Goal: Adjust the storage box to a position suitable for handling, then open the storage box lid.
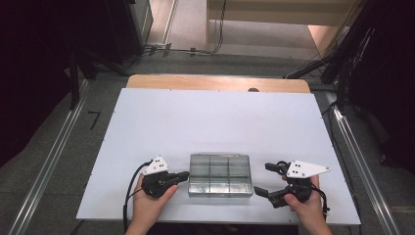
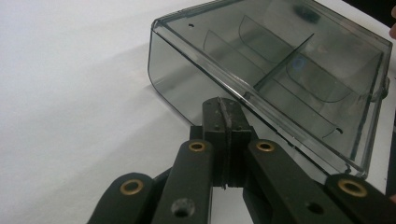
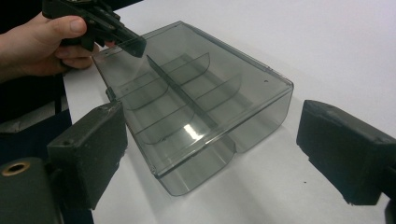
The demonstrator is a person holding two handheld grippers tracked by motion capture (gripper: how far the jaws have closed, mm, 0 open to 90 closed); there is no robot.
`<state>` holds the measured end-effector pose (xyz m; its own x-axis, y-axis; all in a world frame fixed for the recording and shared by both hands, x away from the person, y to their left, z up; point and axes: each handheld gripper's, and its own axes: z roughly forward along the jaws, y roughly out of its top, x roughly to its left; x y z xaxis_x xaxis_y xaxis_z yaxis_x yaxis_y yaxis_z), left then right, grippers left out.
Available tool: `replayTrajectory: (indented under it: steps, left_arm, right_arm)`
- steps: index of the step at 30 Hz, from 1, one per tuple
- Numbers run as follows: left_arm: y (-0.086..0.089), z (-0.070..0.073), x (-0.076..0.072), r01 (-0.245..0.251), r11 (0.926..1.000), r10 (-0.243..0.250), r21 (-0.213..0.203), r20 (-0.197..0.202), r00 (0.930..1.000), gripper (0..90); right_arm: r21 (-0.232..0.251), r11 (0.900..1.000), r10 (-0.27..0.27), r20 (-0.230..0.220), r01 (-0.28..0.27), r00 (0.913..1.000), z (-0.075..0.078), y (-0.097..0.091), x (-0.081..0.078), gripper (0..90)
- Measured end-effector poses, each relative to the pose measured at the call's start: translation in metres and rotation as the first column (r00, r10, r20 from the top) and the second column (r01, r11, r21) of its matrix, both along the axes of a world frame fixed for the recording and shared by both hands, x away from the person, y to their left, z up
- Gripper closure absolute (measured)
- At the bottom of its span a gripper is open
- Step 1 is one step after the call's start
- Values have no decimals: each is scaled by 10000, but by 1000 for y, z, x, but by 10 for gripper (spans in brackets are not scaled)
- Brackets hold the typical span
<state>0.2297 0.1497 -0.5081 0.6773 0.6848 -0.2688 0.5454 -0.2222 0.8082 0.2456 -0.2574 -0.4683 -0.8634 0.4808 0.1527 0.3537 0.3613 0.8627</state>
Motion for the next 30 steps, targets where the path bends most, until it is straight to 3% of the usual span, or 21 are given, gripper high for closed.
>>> replayTrajectory:
  steps: [5, 10, 13, 17, 18, 20, 21, 24, 30]
  left_arm:
    - [1, 1, -2, 274, 9996, -275, 90, 82, 9996, 900]
    - [17, 4, -8, 391, 9992, -391, -12, 319, 9987, 900]
    - [27, 8, -14, 607, 9981, -604, -43, 514, 9969, 900]
    - [37, 9, -19, 830, 9965, -823, -108, 565, 9950, 900]
    - [37, 9, -20, 872, 9962, -868, -38, 584, 9945, 900]
    - [34, 8, -20, 994, 9950, -997, 80, 531, 9936, 900]
    - [30, 7, -20, 1194, 9927, -1201, 176, 441, 9918, 900]
    - [26, 6, -20, 1524, 9877, -1538, 361, 382, 9874, 900]
    - [21, 3, -18, 1869, 9821, -1873, 239, 143, 9822, 900]
  right_arm:
    - [-1, 10000, -10, 26, 10, 10000, 1, -1, -1, 71]
    - [97, 10000, -4, -13, 4, 10000, 3, -5, -1, 77]
    - [59, 9999, -132, -16, 132, 9999, 3, -8, -1, 275]
    - [-255, 9996, -146, -377, 136, 9992, -2, -9, 2, 570]
    - [-255, 9996, -146, -377, 136, 9992, -2, -9, 2, 570]
    - [-759, 9969, -203, -272, 182, 9994, -6, -9, 3, 699]
    - [-1060, 9944, -24, -84, 15, 10000, -10, -9, 3, 805]
    - [-1273, 9910, 394, -256, -424, 9989, -14, -10, 4, 877]
    - [-1626, 9807, 1017, -510, -1087, 9935, -17, -10, 4, 878]
